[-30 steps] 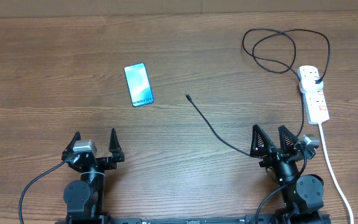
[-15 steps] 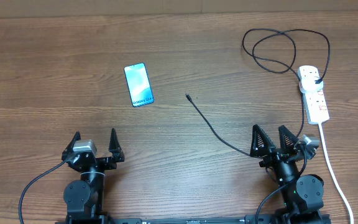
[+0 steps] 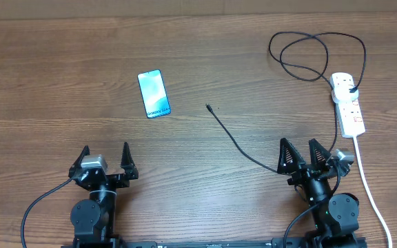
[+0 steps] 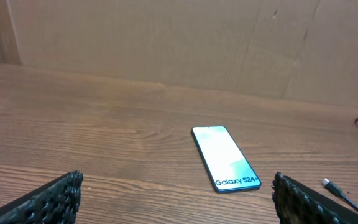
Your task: Plug charger to phone and switch on socket
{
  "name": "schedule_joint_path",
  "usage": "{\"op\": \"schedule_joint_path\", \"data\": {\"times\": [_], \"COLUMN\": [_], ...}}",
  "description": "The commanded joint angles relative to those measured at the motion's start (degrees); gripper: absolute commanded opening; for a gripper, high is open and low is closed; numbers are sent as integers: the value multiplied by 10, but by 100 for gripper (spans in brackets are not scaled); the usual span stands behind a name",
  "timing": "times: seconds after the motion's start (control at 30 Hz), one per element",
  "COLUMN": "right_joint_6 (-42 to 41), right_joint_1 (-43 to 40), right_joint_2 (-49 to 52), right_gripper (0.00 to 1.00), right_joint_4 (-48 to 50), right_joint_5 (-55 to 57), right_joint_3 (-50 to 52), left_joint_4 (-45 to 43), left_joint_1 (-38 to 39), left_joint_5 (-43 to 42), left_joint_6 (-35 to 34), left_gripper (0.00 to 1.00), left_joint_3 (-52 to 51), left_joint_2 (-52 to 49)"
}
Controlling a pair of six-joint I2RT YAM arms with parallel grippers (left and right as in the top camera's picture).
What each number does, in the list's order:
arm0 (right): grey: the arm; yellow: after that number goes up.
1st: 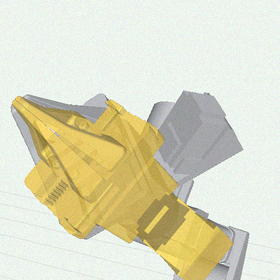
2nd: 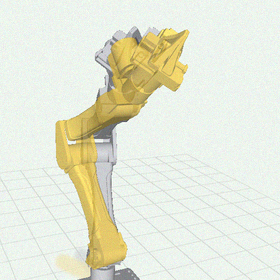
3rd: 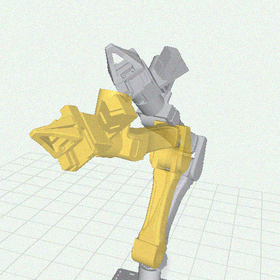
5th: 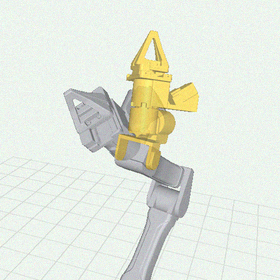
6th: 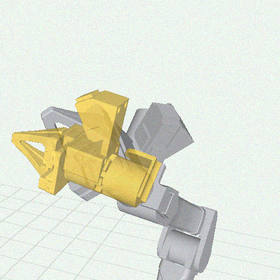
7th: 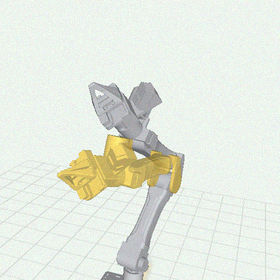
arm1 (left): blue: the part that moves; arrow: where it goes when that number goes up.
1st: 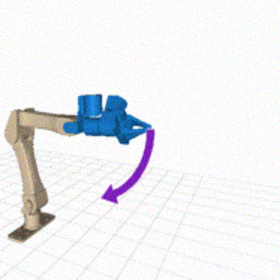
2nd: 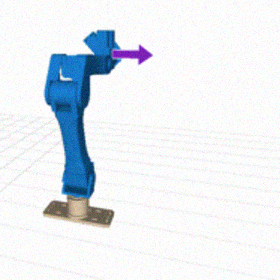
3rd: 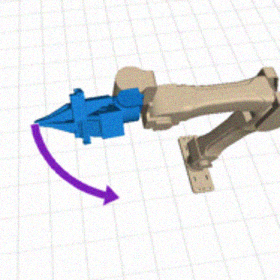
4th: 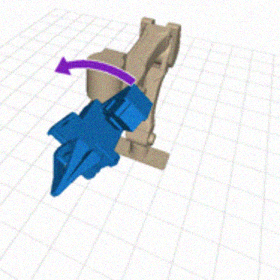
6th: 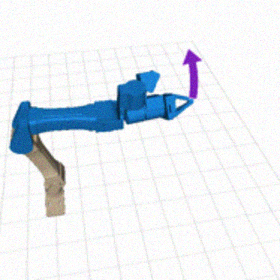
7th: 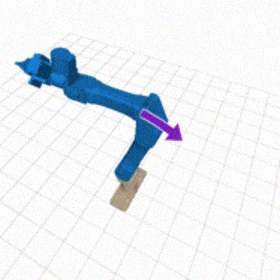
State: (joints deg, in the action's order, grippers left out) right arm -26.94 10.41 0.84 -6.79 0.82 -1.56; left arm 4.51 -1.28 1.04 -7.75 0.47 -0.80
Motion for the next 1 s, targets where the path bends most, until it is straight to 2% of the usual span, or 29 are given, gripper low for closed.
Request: {"op": "schedule_joint_path", "data": {"times": [0.0, 0.23, 0.4, 0.57, 0.77, 0.97], "right_joint_6": [4, 4, 4, 4, 4, 4], "right_joint_1": [-4, -4, -4, -4, -4, -4], "right_joint_2": [-7, -7, -7, -7, -7, -7], "right_gripper": [100, 100, 100, 100, 100, 100], "right_joint_4": [5, 5, 5, 5, 5, 5], "right_joint_5": [-1, -1, -1, -1, -1, -1], "right_joint_3": [3, 3, 3, 3, 3, 3], "left_joint_4": [0, 0, -4, 12, 17, 93], "left_joint_1": [-2, -2, -2, -1, 1, 26], "left_joint_5": [-11, -21, -68, -63, -44, -26], "left_joint_6": [-30, -81, -82, -70, -55, -51], "left_gripper": [100, 99, 100, 100, 100, 100], "left_joint_3": [-2, -2, 5, 62, 181, 352], "left_joint_2": [5, 5, 4, -35, -181, -406]}}
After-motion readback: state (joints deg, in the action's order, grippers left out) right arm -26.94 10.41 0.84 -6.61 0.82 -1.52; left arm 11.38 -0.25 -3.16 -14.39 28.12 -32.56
